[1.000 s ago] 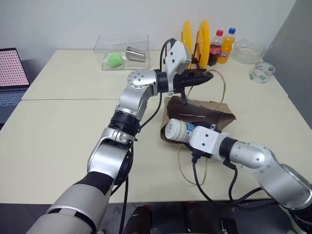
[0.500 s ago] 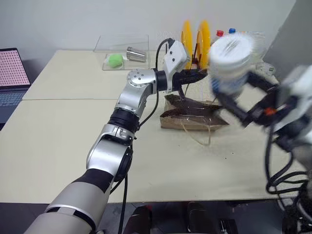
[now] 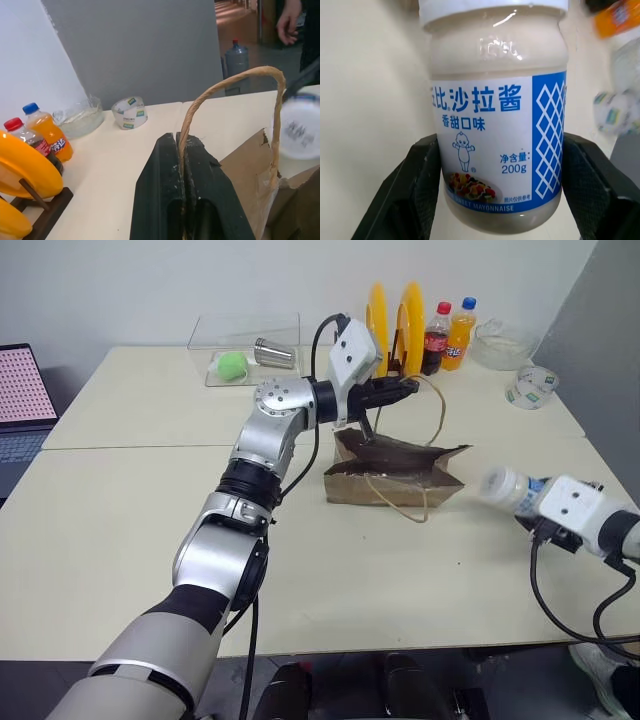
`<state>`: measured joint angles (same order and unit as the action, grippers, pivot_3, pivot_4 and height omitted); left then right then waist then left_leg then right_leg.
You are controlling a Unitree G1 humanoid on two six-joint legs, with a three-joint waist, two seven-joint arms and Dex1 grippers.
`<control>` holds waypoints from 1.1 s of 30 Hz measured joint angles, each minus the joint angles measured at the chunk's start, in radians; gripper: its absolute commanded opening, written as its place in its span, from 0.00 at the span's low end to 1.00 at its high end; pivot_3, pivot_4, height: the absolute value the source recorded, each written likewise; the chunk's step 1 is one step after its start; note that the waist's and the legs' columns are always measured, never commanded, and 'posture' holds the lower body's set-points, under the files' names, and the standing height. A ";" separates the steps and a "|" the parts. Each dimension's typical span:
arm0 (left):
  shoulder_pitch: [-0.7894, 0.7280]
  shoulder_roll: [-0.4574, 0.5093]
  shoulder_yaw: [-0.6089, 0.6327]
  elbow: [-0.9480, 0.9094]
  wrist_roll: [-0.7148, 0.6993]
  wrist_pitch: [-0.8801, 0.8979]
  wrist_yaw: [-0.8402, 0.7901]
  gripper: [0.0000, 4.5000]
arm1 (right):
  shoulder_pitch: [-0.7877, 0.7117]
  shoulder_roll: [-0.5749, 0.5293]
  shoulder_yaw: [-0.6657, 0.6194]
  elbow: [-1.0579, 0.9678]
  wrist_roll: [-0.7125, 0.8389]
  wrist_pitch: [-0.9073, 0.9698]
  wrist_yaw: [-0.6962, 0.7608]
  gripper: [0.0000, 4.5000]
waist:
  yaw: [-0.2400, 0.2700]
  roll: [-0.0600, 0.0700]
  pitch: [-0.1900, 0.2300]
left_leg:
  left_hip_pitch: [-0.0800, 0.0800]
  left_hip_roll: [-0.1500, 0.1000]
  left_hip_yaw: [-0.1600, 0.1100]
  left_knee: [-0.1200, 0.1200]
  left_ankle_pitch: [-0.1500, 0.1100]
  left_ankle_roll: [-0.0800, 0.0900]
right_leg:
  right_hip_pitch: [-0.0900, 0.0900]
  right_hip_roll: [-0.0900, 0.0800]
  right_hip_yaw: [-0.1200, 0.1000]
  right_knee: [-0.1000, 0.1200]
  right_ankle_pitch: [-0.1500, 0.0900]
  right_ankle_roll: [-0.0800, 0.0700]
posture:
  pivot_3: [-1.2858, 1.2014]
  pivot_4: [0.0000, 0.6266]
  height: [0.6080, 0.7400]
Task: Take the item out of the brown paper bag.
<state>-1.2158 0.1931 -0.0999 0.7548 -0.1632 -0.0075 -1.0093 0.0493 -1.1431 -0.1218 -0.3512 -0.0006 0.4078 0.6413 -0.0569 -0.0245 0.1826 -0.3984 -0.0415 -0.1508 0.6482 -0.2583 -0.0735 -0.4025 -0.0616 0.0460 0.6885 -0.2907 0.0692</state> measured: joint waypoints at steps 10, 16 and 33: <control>0.019 0.010 0.001 -0.052 0.004 0.026 0.017 0.00 | -0.082 0.004 0.135 0.140 -0.126 -0.086 0.069 0.99 | 0.000 0.000 0.000 | 0.000 0.000 0.000 0.000 0.001 -0.002 | 0.000 0.000 0.000 0.000 0.000 0.000 | 0.52 0.24 1.00; 0.033 0.014 0.001 -0.060 0.008 0.026 0.025 0.00 | -0.004 0.007 0.040 0.087 -0.105 -0.059 0.118 1.00 | 0.005 0.000 0.000 | -0.001 0.000 0.000 0.001 0.001 -0.002 | 0.000 0.000 0.000 0.000 0.000 0.000 | 0.52 0.24 1.00; -0.040 0.020 0.007 0.103 0.028 -0.023 0.034 0.09 | 0.210 0.696 0.021 -0.584 0.273 0.101 -0.291 1.00 | 0.000 0.001 -0.001 | 0.005 0.000 -0.001 0.003 0.000 0.001 | 0.006 0.001 0.000 0.002 0.001 0.002 | 0.52 0.24 1.00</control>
<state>-1.2557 0.2135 -0.0925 0.8576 -0.1356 -0.0308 -0.9756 0.2592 -0.4470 -0.1005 -0.9349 0.2728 0.5093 0.3501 -0.0567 -0.0235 0.1817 -0.3934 -0.0411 -0.1521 0.6513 -0.2588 -0.0720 -0.3967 -0.0603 0.0461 0.6904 -0.2894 0.0714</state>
